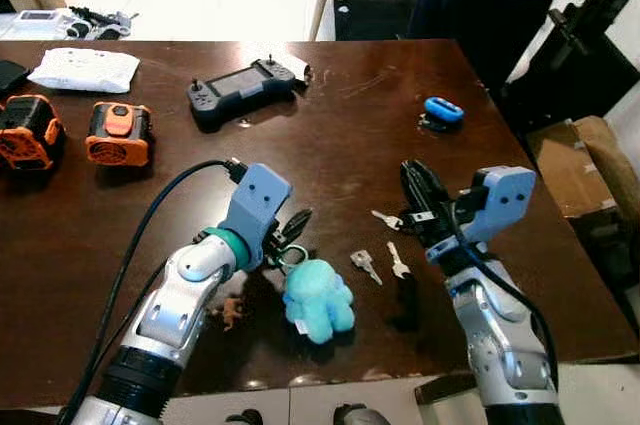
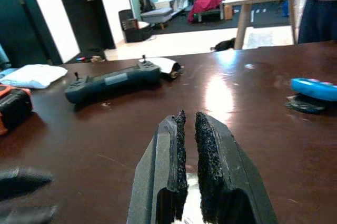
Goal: Hang keys on a hook
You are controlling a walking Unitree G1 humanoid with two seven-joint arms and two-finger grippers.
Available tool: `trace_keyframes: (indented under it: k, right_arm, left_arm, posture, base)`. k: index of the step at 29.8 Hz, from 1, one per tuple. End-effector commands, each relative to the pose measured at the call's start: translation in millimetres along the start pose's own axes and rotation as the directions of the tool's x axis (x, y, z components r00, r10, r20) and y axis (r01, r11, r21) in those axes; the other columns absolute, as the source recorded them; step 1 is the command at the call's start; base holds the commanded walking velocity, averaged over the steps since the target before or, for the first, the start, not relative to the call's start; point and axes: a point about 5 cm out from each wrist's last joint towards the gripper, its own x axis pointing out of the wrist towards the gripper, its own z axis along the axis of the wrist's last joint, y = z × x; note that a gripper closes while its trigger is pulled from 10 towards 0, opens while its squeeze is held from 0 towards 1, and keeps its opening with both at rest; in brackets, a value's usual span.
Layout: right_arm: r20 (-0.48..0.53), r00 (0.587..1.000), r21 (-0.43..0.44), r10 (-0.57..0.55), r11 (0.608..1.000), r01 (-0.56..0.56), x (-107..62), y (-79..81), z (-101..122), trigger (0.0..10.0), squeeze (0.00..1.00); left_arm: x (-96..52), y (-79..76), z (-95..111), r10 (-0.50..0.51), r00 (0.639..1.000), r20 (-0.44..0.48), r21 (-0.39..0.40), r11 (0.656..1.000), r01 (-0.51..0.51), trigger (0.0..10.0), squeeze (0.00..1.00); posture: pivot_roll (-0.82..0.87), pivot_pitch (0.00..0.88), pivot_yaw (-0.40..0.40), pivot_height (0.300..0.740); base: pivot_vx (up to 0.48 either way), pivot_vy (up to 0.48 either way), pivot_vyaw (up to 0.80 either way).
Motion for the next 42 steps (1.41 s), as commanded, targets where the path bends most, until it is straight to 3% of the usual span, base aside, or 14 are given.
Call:
trace_keyframes:
  k: [1,4,10,12,16,22,23,26,27,28,33,38,39,42]
  right_arm:
    - [-0.007,1.000,-0.017,0.000,1.000,-0.001,-3.3,0.2,-2.6,10.0,0.00]
    - [-0.010,1.000,-0.024,-0.005,1.000,0.005,-3.4,-0.7,-3.2,10.0,0.00]
    - [-0.014,1.000,-0.026,-0.010,1.000,0.010,-4.3,-1.7,-4.0,10.0,0.00]
    - [-0.017,1.000,-0.024,-0.009,1.000,0.009,-5.0,-1.6,-4.9,10.0,0.00]
    - [-0.019,1.000,-0.022,-0.009,1.000,0.008,-5.2,-0.3,-6.2,10.0,0.00]
    - [-0.020,1.000,-0.017,-0.009,1.000,0.008,-5.9,2.5,-8.5,10.0,0.00]
    - [-0.023,1.000,-0.015,-0.008,1.000,0.007,-6.2,2.7,-9.4,10.0,0.00]
    - [-0.026,1.000,-0.015,-0.007,1.000,0.006,-6.4,2.7,-10.2,10.0,0.00]
    - [-0.027,1.000,-0.015,-0.004,1.000,0.003,-5.9,3.0,-10.4,10.0,0.00]
    - [-0.026,1.000,-0.017,0.003,1.000,-0.004,-4.2,4.0,-9.7,10.0,0.00]
    - [-0.025,1.000,-0.017,0.007,1.000,-0.008,-3.3,4.7,-9.2,10.0,0.00]
    - [-0.027,1.000,-0.018,0.014,1.000,-0.015,-2.8,5.7,-9.6,10.0,0.00]
    - [-0.027,1.000,-0.018,0.015,1.000,-0.016,-2.6,5.9,-9.6,10.0,0.00]
    - [-0.029,0.999,-0.018,0.015,1.000,-0.016,-3.1,5.8,-10.0,10.0,0.00]
  left_arm:
    - [-4.7,-9.2,-9.1,-0.080,0.996,-0.040,-0.006,0.997,0.080,10.0,0.00]
    - [-10.3,-8.4,-15.3,-0.116,0.990,-0.078,0.001,0.993,0.117,10.0,0.00]
    - [-21.3,12.6,-9.5,-0.138,0.987,-0.079,0.001,0.990,0.139,10.0,0.00]
    - [-38.5,38.6,6.9,-0.176,0.982,-0.067,-0.010,0.984,0.176,10.0,0.00]
    - [-53.7,52.4,27.2,-0.208,0.978,-0.030,-0.016,0.978,0.208,10.0,0.00]
    - [-62.9,56.1,4.2,-0.189,0.969,-0.158,0.077,0.976,0.203,10.0,0.00]
    - [-64.9,51.8,-2.8,-0.207,0.960,-0.189,0.092,0.970,0.227,10.0,0.23]
    - [-66.9,46.2,-8.9,-0.233,0.948,-0.216,0.104,0.960,0.260,10.0,0.23]
    - [-65.1,38.7,-9.1,-0.259,0.945,-0.201,0.088,0.956,0.281,10.0,1.00]
    - [-59.8,23.8,-3.6,-0.304,0.941,-0.151,0.032,0.950,0.312,10.0,1.00]
    - [-55.3,15.4,1.3,-0.314,0.942,-0.119,0.003,0.949,0.316,10.0,1.00]
    - [-40.9,3.7,12.4,-0.303,0.952,-0.052,-0.043,0.953,0.301,10.0,1.00]
    - [-39.7,3.8,8.9,-0.294,0.953,-0.069,-0.038,0.956,0.292,10.0,0.00]
    - [-39.7,3.4,0.9,-0.292,0.951,-0.101,-0.021,0.956,0.291,10.0,0.00]
  posture:
    - [-0.22,0.100,0.030,0.740]
    - [-0.21,0.104,0.030,0.740]
    - [-0.21,0.107,0.028,0.740]
    - [-0.20,0.109,0.029,0.740]
    - [-0.20,0.111,0.033,0.740]
    - [-0.20,0.114,0.040,0.740]
    - [-0.19,0.116,0.037,0.740]
    - [-0.19,0.116,0.037,0.740]
    - [-0.19,0.116,0.036,0.740]
    - [-0.20,0.115,0.032,0.740]
    - [-0.20,0.115,0.031,0.740]
    - [-0.20,0.115,0.025,0.740]
    - [-0.20,0.116,0.026,0.740]
    - [-0.20,0.116,0.026,0.740]
  base:
    - [0.000,0.000,0.00]
    - [0.000,0.000,0.00]
    - [0.000,0.000,0.00]
    - [0.000,0.000,0.00]
    - [0.000,0.000,0.00]
    - [0.000,0.000,0.00]
    - [0.000,0.000,0.00]
    - [0.000,0.000,0.00]
    - [0.000,0.000,0.00]
    - [0.000,0.000,0.00]
    - [0.000,0.000,0.00]
    - [0.000,0.000,0.00]
    - [0.000,0.000,0.00]
    - [0.000,0.000,0.00]
